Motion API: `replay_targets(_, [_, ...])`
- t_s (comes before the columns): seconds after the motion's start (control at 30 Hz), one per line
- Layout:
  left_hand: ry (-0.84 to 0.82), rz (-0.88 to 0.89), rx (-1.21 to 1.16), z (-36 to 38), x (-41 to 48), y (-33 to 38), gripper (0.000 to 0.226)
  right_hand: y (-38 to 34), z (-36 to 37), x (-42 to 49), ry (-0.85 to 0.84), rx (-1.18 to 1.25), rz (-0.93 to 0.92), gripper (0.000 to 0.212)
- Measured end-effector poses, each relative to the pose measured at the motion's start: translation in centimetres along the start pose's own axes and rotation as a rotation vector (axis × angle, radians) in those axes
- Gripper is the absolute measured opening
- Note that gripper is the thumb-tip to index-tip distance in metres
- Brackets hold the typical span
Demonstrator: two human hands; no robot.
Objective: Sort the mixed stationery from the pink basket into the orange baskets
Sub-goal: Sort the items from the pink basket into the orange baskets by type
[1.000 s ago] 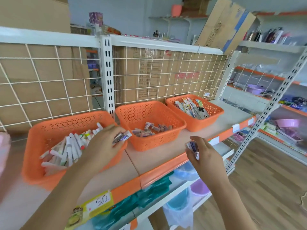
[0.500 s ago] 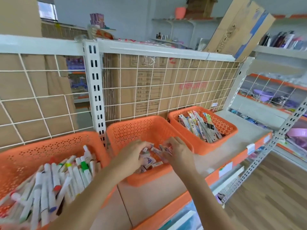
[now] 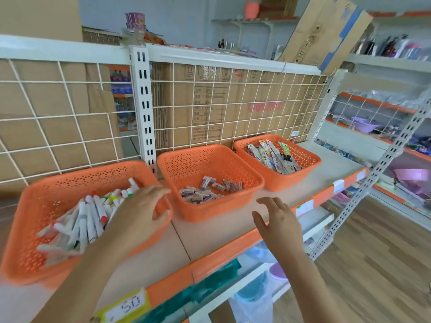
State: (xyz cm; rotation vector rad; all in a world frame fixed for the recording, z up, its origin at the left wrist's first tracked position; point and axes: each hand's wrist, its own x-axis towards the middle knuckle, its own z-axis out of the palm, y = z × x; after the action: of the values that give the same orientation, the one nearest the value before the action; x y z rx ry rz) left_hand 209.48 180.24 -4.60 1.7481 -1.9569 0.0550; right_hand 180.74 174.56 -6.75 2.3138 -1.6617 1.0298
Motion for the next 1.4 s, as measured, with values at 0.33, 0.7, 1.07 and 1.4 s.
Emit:
replay_targets(0.33, [0.044,-0.188,0.223,-5.1,-11.7,-2.0,0.043,-2.8,-3.9,-9.5,0.065,-0.07,-0.01,0.023])
replay_targets(0.7, [0.15,-0.318,0.343,-11.5,-20.8,-6.6,0.029,-11.2,-3.2,-10.9,-0.038,0.051,-0.088,0.033])
replay_targets(1.07, [0.173,-0.528,0.372,-19.0,-28.4,-17.6,0.042,-28.1,2.6,-7.9,-0.13,0.195,-0.276,0.034])
replay_targets(1.4, [0.145,-0.64,0.358,-22.8,-30.5,-25.5,0.036,-40.6,7.7,-7.5,-0.189,0.229,-0.377,0.023])
